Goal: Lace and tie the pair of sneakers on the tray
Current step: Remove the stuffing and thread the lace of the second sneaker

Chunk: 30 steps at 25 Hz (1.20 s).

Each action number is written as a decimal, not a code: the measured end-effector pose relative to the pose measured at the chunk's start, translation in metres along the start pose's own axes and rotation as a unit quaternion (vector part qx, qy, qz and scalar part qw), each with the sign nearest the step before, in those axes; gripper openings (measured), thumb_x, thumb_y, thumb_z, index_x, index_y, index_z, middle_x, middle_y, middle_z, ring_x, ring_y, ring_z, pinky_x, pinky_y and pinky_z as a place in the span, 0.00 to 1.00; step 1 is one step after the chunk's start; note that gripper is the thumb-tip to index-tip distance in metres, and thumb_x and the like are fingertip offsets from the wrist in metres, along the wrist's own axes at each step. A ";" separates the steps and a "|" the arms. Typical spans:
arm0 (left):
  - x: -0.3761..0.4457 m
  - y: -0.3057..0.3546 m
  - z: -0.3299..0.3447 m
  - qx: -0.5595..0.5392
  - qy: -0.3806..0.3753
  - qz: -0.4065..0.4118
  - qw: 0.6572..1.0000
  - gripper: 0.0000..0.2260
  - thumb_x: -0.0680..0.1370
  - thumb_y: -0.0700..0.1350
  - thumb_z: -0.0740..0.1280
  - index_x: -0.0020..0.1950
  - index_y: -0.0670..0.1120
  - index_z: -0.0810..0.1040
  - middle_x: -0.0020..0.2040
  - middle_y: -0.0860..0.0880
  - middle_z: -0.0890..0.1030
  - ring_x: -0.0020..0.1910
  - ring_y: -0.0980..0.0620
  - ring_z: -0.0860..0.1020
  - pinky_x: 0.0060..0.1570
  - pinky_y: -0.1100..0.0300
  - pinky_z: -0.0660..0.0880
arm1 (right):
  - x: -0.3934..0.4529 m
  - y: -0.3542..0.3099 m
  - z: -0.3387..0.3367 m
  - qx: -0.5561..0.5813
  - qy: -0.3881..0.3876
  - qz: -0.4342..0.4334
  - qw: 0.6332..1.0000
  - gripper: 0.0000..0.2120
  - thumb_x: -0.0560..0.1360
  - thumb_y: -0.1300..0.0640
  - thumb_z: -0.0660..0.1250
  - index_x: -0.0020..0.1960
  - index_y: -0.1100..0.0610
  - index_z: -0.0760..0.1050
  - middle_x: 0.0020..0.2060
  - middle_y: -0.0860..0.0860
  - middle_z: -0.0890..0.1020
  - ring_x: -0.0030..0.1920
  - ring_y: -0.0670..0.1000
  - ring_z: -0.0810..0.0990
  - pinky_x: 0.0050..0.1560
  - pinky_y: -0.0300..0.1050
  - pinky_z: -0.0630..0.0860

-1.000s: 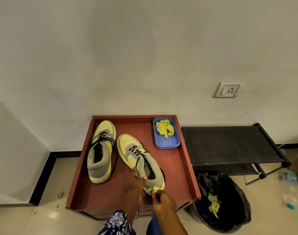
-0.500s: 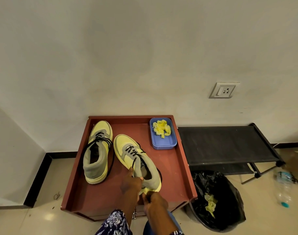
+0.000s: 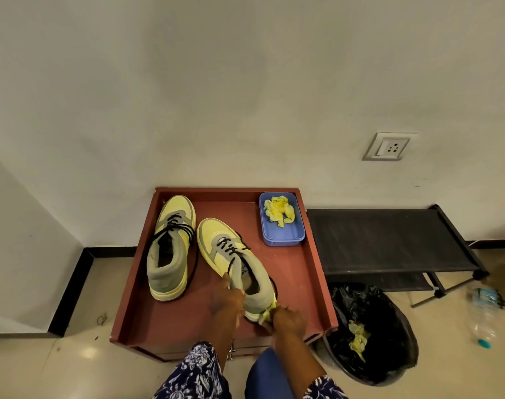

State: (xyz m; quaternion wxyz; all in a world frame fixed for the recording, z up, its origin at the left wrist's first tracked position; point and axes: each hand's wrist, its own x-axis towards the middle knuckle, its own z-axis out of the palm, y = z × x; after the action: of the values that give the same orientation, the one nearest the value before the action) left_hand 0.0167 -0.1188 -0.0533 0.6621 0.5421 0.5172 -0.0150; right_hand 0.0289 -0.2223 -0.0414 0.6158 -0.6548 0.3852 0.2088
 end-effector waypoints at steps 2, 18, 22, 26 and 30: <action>0.000 0.002 -0.001 -0.026 -0.010 -0.015 1.000 0.30 0.77 0.32 0.60 0.74 0.54 0.59 0.68 0.46 0.70 0.48 0.44 0.75 0.33 0.54 0.75 | 0.011 -0.001 0.003 -0.086 0.005 -0.072 0.994 0.14 0.69 0.69 0.67 0.29 0.53 0.75 0.38 0.60 0.83 0.41 0.61 0.82 0.43 0.60 0.81; 0.005 0.013 -0.042 0.042 -0.005 0.005 0.999 0.21 0.80 0.39 0.56 0.72 0.53 0.63 0.68 0.43 0.71 0.56 0.36 0.74 0.40 0.49 0.77 | 0.032 -0.016 0.027 -0.267 -0.134 -0.124 0.946 0.10 0.67 0.66 0.64 0.35 0.56 0.81 0.33 0.57 0.82 0.28 0.52 0.76 0.35 0.45 0.77; 0.006 0.011 -0.040 0.050 0.000 0.026 0.998 0.21 0.80 0.38 0.57 0.72 0.51 0.63 0.68 0.43 0.71 0.47 0.41 0.74 0.38 0.50 0.78 | 0.033 -0.035 0.044 -0.210 -0.161 -0.131 0.955 0.12 0.68 0.69 0.60 0.40 0.58 0.81 0.40 0.58 0.85 0.35 0.52 0.78 0.39 0.46 0.78; 0.010 0.008 -0.041 0.063 0.005 0.036 0.997 0.23 0.79 0.37 0.58 0.72 0.52 0.64 0.67 0.42 0.71 0.42 0.43 0.75 0.39 0.49 0.79 | 0.027 -0.048 0.053 -0.205 -0.224 -0.190 0.934 0.17 0.69 0.69 0.58 0.47 0.55 0.81 0.48 0.56 0.84 0.46 0.55 0.82 0.52 0.54 0.80; 0.012 0.005 -0.041 0.074 0.008 0.037 0.997 0.23 0.78 0.36 0.58 0.72 0.51 0.64 0.67 0.43 0.72 0.48 0.38 0.77 0.44 0.41 0.80 | 0.007 -0.040 0.035 -0.287 -0.213 -0.313 0.880 0.19 0.71 0.71 0.58 0.55 0.59 0.79 0.50 0.47 0.78 0.53 0.49 0.77 0.58 0.41 0.74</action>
State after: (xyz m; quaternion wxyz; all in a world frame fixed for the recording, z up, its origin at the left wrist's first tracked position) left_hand -0.0025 -0.0801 -0.0533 0.6164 0.6082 0.4995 -0.0242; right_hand 0.0710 -0.1921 -0.0267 0.5014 -0.8291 -0.0565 0.2409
